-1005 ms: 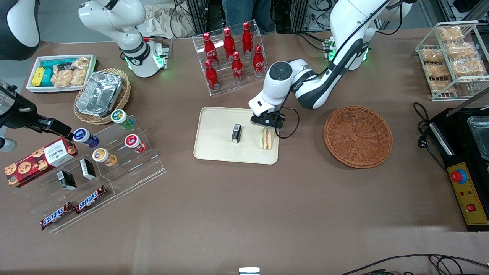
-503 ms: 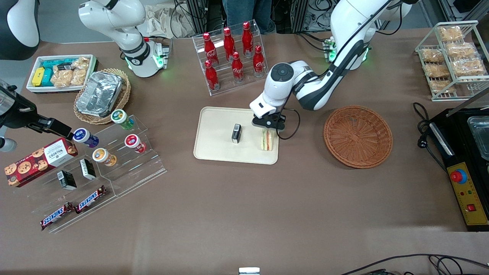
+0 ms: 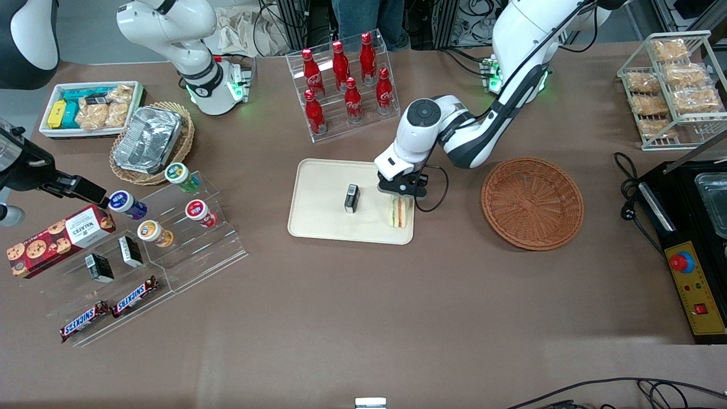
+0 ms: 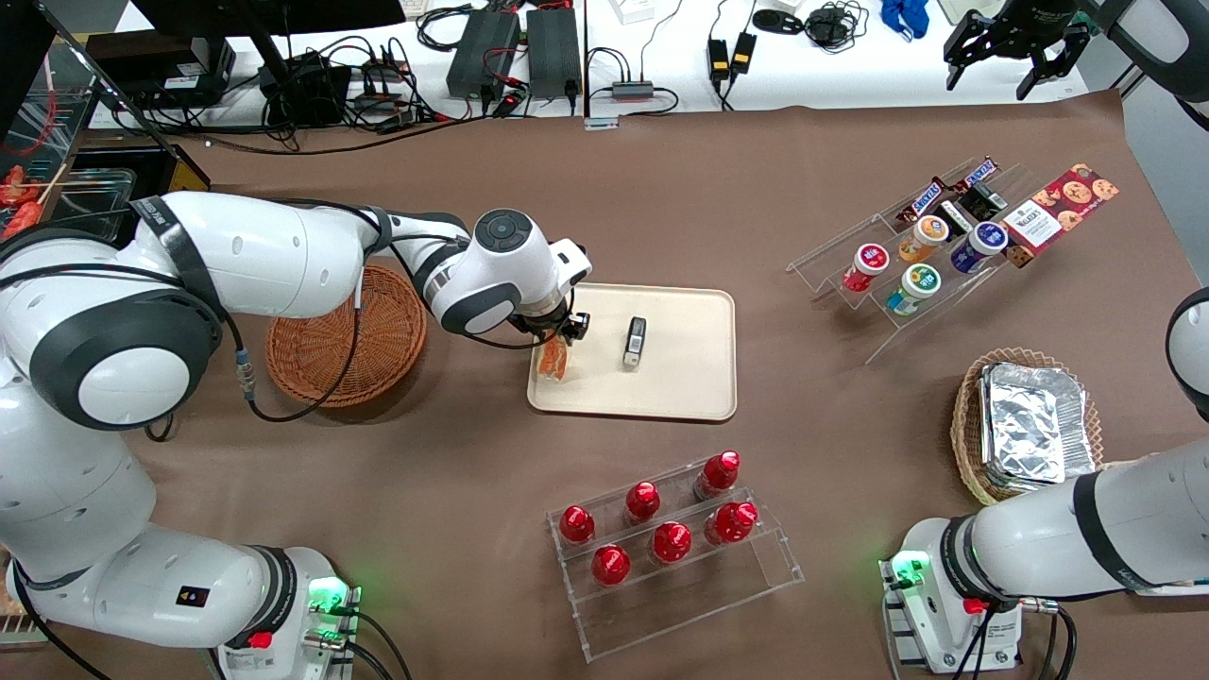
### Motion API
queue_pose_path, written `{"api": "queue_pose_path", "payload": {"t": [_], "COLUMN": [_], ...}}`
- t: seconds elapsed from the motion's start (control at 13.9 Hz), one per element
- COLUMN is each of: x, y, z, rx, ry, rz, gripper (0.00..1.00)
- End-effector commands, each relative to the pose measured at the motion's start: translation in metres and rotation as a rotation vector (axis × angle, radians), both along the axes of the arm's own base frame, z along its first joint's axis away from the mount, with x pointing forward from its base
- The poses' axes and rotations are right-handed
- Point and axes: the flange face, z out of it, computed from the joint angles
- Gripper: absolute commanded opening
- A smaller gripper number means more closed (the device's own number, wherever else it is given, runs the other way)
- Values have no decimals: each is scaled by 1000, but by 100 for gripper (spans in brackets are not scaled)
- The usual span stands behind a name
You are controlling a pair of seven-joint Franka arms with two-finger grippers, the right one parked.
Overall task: Place sandwich from basket to tray
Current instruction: 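Lower the sandwich onto the tray and open the left gripper, then raise the open left gripper off the sandwich and withdraw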
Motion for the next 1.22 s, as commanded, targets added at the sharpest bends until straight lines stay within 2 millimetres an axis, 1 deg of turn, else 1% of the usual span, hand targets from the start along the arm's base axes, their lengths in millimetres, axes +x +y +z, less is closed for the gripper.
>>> {"api": "queue_pose_path", "payload": {"t": [0.0, 0.22, 0.29, 0.36, 0.5, 0.65, 0.79, 0.93, 1.08, 1.15], "x": [2, 5, 6, 7, 10, 15, 28, 39, 53, 61], "y": [-6, -3, -2, -3, 0, 9, 30, 48, 75, 86], "z": [1, 7, 12, 24, 54, 98, 134, 164, 189, 205], "rx": [-8, -7, -7, -9, 5, 30, 47, 31, 50, 62], "ry": [-17, -27, -37, -60, -108, -172, -216, -237, -251, -245], "rz": [10, 17, 16, 14, 17, 39, 98, 152, 176, 164], "gripper": [99, 99, 99, 99, 99, 99, 99, 99, 99, 99]}}
